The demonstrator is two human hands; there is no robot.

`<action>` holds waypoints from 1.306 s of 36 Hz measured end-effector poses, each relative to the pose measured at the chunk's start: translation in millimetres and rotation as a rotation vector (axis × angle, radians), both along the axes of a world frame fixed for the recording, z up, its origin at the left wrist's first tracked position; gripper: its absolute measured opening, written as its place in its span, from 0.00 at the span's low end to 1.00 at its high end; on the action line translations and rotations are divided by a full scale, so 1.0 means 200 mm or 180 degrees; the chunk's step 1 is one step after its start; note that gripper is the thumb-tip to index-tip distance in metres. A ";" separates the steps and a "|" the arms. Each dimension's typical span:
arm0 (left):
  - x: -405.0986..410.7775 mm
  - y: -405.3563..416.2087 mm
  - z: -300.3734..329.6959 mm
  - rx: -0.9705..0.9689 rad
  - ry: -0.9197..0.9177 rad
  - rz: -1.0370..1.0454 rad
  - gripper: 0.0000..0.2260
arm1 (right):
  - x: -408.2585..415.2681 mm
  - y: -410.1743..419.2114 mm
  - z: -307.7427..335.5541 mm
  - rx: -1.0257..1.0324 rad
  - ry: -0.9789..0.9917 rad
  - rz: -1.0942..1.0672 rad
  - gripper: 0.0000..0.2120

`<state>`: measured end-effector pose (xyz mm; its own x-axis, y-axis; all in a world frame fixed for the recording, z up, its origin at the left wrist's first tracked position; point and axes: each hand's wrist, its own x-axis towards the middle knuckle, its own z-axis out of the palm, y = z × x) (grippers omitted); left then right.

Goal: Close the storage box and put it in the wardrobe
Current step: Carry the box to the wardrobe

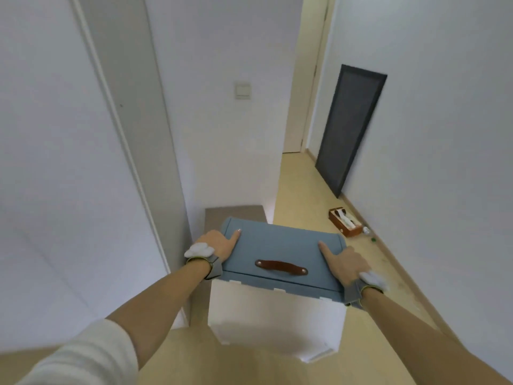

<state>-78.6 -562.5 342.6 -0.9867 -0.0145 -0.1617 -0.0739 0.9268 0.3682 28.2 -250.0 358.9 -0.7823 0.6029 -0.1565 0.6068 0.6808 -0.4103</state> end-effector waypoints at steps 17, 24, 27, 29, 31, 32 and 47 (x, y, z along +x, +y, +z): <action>0.56 -1.82 0.01 -0.0095 0.0003 0.1752 0.34 | -0.31 -1.75 -0.12 -0.0186 0.0114 0.1602 0.47; 0.90 -2.53 -0.02 -0.0039 -0.0024 0.2478 0.36 | -0.23 -2.57 -0.08 -0.0033 0.0007 0.2337 0.46; 1.04 -2.78 -0.02 0.0049 0.0008 0.2811 0.36 | -0.22 -2.89 -0.09 -0.0117 -0.0037 0.2595 0.44; 1.13 -2.92 -0.03 0.0202 0.0060 0.2987 0.35 | -0.21 -3.09 -0.08 -0.0162 0.0005 0.2752 0.44; 1.27 -3.18 -0.07 0.0357 0.0021 0.3327 0.35 | -0.19 -3.42 -0.12 -0.0155 -0.0031 0.3050 0.43; 1.27 -3.19 -0.08 0.0388 -0.0009 0.3345 0.34 | -0.20 -3.43 -0.12 -0.0135 -0.0038 0.3069 0.43; 1.64 -4.67 -0.15 -0.0024 -0.0419 0.4239 0.40 | -0.24 -5.31 -0.34 -0.0163 -0.0201 0.4148 0.45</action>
<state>250.1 -1496.3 312.7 -0.1972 -0.9481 -0.2495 -0.9510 0.1231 0.2838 -20.6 -1311.5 289.9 -0.7740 -0.5958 -0.2142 -0.4641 0.7640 -0.4483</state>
